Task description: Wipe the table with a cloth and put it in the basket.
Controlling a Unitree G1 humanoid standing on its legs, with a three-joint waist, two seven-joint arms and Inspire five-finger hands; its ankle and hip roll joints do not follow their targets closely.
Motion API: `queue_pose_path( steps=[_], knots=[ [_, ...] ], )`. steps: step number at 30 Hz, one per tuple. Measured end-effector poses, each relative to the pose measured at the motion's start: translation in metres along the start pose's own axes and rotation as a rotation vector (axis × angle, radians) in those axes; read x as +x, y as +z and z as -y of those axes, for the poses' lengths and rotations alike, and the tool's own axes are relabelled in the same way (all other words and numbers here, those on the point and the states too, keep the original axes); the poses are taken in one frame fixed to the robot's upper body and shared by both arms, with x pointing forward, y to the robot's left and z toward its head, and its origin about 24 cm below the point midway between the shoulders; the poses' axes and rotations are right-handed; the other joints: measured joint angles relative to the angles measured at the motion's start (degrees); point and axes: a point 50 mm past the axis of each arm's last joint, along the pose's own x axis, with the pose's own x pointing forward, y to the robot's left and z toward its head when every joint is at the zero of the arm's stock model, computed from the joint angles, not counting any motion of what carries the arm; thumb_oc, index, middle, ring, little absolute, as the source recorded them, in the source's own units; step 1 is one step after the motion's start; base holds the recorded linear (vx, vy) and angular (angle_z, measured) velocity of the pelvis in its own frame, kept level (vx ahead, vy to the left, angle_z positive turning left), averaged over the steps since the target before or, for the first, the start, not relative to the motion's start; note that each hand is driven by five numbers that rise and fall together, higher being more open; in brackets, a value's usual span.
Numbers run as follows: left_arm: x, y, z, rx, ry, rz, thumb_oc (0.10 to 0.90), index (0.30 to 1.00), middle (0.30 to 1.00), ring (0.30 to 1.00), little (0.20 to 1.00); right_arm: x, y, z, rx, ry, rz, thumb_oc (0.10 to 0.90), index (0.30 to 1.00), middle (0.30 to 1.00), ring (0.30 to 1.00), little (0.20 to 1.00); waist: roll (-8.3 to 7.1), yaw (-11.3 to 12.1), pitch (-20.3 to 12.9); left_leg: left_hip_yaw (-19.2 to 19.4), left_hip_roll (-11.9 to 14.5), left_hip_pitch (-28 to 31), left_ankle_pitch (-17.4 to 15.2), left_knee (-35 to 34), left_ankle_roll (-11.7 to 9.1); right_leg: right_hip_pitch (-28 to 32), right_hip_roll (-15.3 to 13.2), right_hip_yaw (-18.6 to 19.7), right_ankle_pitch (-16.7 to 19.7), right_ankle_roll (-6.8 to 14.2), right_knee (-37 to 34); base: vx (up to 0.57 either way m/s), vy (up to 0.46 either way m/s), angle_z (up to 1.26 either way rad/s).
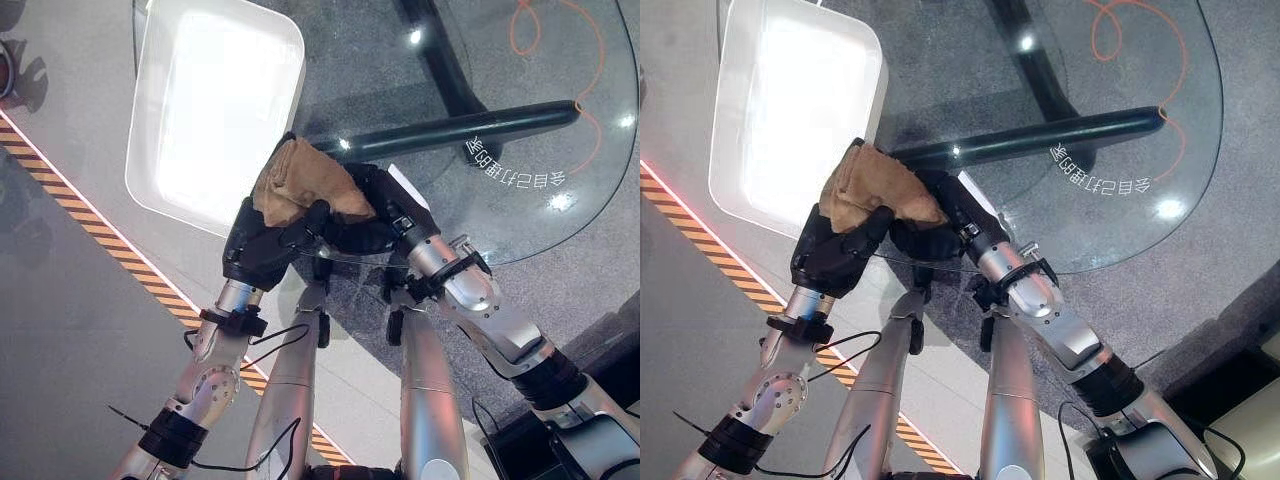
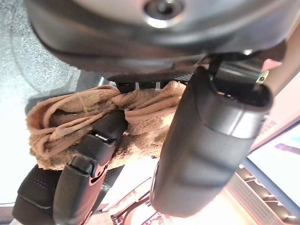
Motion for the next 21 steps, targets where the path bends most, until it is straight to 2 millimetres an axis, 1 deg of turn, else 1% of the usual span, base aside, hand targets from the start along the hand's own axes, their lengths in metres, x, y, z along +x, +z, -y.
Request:
queue_pose_path(
  steps=[8,10,11,12,13,15,17,21],
  knots=[
    [0.000,-0.001,0.000,-0.004,0.012,-0.002,0.800,0.900,0.900,0.900,0.900,0.000,-0.001,-0.002,-0.001,-0.003,-0.003,0.100,0.300,0.300,0.300,0.200,0.01,-0.08,-0.01,-0.12,0.03,0.04,0.11,0.02,-0.14,0.04,0.04,-0.05,0.04,-0.05,0.09,0.00,0.000,0.00],
    [0.000,-0.001,0.000,-0.006,0.013,-0.002,0.644,0.766,0.766,0.766,0.744,0.000,-0.001,-0.003,-0.001,-0.004,-0.004,0.100,0.300,0.300,0.300,0.200,0.01,-0.08,-0.01,-0.13,0.03,0.05,0.11,0.03,-0.14,0.05,0.04,-0.05,0.04,-0.06,0.09,0.00,0.000,0.00],
    [0.000,-0.001,0.000,-0.007,0.015,-0.001,0.270,0.446,0.446,0.446,0.370,0.000,-0.001,-0.003,-0.001,-0.004,-0.004,0.100,0.300,0.300,0.300,0.200,0.01,-0.07,-0.01,-0.13,0.03,0.06,0.11,0.04,-0.14,0.06,0.04,-0.06,0.05,-0.06,0.09,0.00,0.000,0.00],
    [0.000,-0.002,-0.001,-0.008,0.018,0.004,0.122,0.319,0.319,0.319,0.222,0.000,-0.001,-0.003,0.000,-0.002,-0.003,0.100,0.300,0.300,0.300,0.200,0.01,-0.07,-0.01,-0.12,0.02,0.07,0.12,0.05,-0.14,0.08,0.04,-0.05,0.05,-0.06,0.09,-0.02,0.031,0.00],
    [0.000,-0.002,-0.001,-0.009,0.025,0.008,0.100,0.300,0.300,0.300,0.200,0.000,0.000,-0.004,0.000,0.001,-0.001,0.100,0.300,0.300,0.300,0.200,0.01,-0.08,-0.01,-0.12,0.02,0.13,0.12,0.04,-0.14,0.13,0.04,-0.06,0.05,-0.06,0.08,0.00,0.000,0.00],
    [0.000,-0.003,-0.005,-0.019,0.051,0.022,0.100,0.300,0.300,0.300,0.200,0.000,0.001,-0.009,0.002,0.020,0.005,0.100,0.300,0.300,0.300,0.200,0.01,-0.20,-0.01,-0.12,0.05,0.24,0.12,0.02,-0.14,0.21,0.05,-0.06,0.05,-0.07,0.08,0.00,0.000,0.00],
    [-0.001,0.001,-0.009,-0.016,0.074,0.045,0.100,0.300,0.300,0.300,0.200,-0.001,0.003,-0.017,0.000,0.054,0.014,0.100,0.300,0.300,0.300,0.200,0.01,-0.27,-0.01,-0.12,0.10,0.28,0.12,0.02,-0.15,0.24,0.11,-0.08,0.06,-0.08,0.08,0.00,0.000,0.00],
    [0.001,0.002,-0.006,-0.027,0.055,0.062,0.100,0.300,0.300,0.300,0.200,-0.002,0.000,-0.022,0.000,0.072,0.001,0.100,0.300,0.300,0.300,0.200,0.01,-0.17,-0.01,-0.19,0.08,0.34,0.15,0.05,-0.19,0.41,0.07,-0.08,0.08,-0.11,0.07,0.00,0.000,0.00]
  ],
)
